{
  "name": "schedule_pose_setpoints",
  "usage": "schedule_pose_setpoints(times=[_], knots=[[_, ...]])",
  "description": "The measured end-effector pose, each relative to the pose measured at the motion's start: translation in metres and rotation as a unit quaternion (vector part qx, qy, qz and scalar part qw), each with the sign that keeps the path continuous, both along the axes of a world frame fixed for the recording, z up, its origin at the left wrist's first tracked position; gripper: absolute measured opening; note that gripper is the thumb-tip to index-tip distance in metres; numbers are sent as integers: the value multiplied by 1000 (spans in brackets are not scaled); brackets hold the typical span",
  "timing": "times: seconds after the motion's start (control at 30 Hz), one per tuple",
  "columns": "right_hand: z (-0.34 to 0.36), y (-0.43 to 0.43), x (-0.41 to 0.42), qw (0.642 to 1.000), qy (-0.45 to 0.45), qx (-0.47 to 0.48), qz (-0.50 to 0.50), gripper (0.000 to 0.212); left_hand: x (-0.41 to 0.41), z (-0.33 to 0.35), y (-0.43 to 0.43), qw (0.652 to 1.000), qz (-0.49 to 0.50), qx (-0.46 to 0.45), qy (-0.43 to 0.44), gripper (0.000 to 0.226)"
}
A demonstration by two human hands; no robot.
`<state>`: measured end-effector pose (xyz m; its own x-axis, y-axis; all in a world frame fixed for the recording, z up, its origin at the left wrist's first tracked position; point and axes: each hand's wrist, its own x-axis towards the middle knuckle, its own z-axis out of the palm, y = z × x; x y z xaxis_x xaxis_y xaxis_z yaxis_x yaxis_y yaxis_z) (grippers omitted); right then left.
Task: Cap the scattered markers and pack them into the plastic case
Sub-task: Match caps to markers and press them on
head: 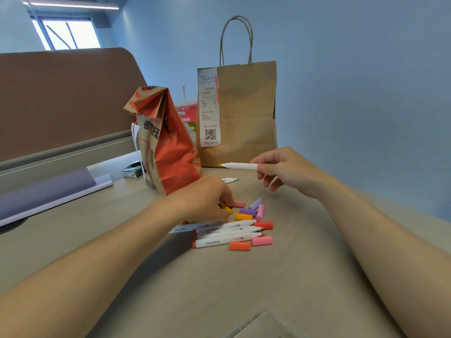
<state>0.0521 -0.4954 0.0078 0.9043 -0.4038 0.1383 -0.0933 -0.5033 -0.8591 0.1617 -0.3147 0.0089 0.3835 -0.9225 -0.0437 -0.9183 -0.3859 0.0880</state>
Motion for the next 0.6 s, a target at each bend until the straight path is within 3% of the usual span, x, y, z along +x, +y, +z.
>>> schedule_pose_setpoints(times=[0.27,0.4,0.6], knots=[[-3,0,0,995,-45,-85,11,22,-4,-11,2,997,-8,-23,-74,8],[-2,7,-1,989,-56,-132,24,24,0,-9,23,974,-2,-226,1,14],[1,26,1,986,-80,-138,54,17,15,-8,80,868,96,-452,182,22]])
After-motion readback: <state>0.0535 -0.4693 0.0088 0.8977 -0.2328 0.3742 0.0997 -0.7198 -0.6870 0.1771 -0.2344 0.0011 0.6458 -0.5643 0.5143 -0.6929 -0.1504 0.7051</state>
